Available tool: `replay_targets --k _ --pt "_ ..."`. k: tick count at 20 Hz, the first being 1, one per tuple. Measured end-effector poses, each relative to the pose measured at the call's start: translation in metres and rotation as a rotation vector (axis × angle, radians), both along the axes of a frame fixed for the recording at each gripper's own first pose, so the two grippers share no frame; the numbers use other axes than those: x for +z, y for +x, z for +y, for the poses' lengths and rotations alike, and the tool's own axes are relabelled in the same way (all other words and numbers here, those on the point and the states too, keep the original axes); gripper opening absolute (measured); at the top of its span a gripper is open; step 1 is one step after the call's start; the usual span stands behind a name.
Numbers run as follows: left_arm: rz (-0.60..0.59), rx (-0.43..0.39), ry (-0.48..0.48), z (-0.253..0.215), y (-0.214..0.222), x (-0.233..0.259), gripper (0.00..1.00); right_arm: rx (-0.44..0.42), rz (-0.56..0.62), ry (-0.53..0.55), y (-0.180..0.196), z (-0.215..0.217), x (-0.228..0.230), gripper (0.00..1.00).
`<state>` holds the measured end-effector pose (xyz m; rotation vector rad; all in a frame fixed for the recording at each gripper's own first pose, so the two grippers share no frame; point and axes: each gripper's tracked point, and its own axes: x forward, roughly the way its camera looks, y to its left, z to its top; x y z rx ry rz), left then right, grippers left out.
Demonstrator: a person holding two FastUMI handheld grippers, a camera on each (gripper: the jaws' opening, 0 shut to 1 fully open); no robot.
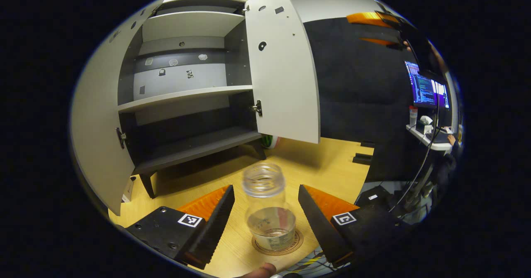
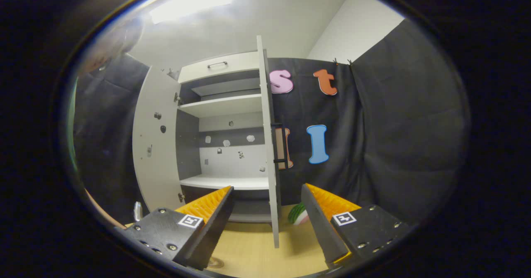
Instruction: Grasp the bottle in the cabinet with the left hand and place it on the coaster, then close the right door with the right hand and the left door with the left hand.
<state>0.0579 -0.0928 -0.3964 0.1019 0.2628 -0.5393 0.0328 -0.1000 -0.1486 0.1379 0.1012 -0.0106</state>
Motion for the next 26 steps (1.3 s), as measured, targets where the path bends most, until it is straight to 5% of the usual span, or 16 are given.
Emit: replay_targets --k 9,17,22,26 --pt "-0.126 0.041 -0.175 0.02 0.002 0.163 0.98 -0.096 -0.043 -0.033 0.026 -0.04 0.031 0.98" --pt "-0.131 0.19 -0.159 0.075 0.012 0.237 0.98 -0.139 -0.025 -0.082 0.098 -0.087 0.054 0.95" --pt "-0.18 0.264 -0.178 0.104 0.01 0.281 0.97 -0.245 0.061 -0.097 0.136 -0.12 0.05 0.94" --pt "-0.19 0.34 -0.192 0.133 0.006 0.291 0.97 -0.2 0.099 -0.109 0.156 -0.108 0.042 0.98"
